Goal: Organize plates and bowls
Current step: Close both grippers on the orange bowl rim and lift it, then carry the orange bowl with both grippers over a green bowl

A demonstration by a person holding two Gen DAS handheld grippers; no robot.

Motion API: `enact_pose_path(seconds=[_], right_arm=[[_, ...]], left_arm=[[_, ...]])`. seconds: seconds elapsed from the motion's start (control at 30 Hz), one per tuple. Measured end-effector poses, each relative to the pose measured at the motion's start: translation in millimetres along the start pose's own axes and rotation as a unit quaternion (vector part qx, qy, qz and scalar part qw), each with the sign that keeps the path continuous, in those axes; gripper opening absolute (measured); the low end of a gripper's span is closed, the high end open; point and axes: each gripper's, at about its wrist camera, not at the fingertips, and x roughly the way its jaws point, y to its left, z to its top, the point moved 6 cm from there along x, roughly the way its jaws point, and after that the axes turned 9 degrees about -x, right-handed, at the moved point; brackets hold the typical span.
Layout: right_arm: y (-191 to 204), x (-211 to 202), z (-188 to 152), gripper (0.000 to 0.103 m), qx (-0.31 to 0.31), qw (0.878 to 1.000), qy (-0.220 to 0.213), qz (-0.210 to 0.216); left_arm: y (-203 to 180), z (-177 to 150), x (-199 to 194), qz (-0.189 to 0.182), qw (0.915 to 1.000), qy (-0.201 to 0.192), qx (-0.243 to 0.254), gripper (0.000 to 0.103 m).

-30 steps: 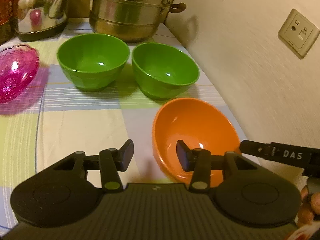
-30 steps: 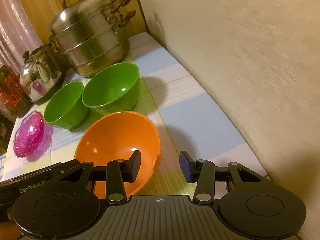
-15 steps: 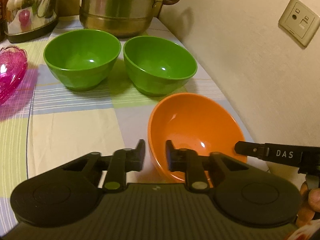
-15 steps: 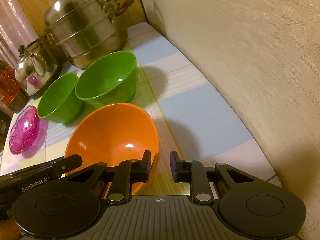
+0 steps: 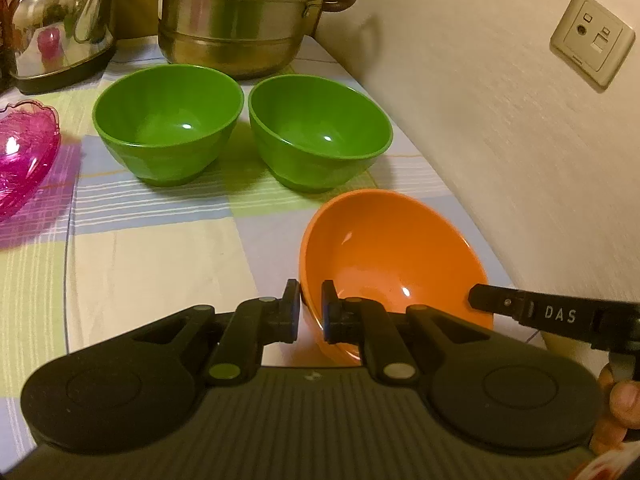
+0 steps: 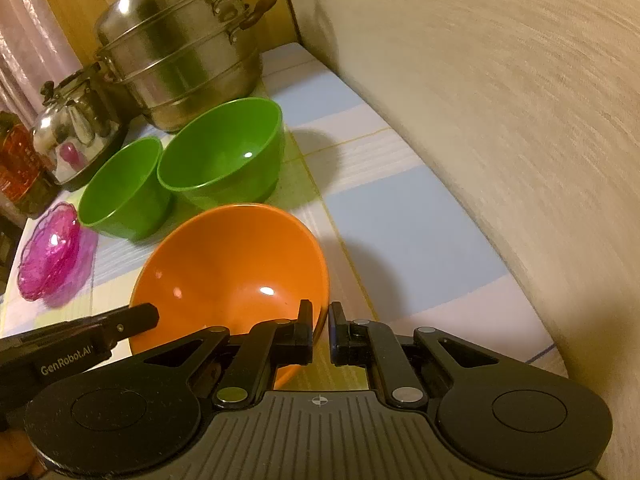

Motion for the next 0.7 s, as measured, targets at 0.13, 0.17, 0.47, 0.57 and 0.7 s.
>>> enact_pose_path(seconds=[0.13,0.17,0.47,0.57,0.7], right_arm=[[7.7,-3.8,-0.7,0.007,-0.005,1.0,-0.002,0.003],[10.9,-5.7,0.0,0.007,-0.007,1.0,-0.005,0.005],[50.3,-23.5,21.9,0.007,-0.039,0.998,-0.033,0.023],[67.2,-24.4,33.6,0.008,-0.049,0.998,-0.04,0.032],[91.5,-21.7,55.1,0.008,-0.066,0.996,-0.051,0.042]], left_arm=[[5.1,0.0,-8.8,0.005,1.0,-0.003,0.0,0.009],[7.1,0.4,-11.3,0.006,1.0,-0.004,-0.001,0.009],[29.4,24.1,-45.0,0.019,0.9991,-0.035,-0.016,0.009],[38.7,37.9,-54.8,0.026,0.9984,-0.046,-0.02,0.009],[51.7,60.5,-63.5,0.033,0.9974,-0.057,-0.028,0.009]])
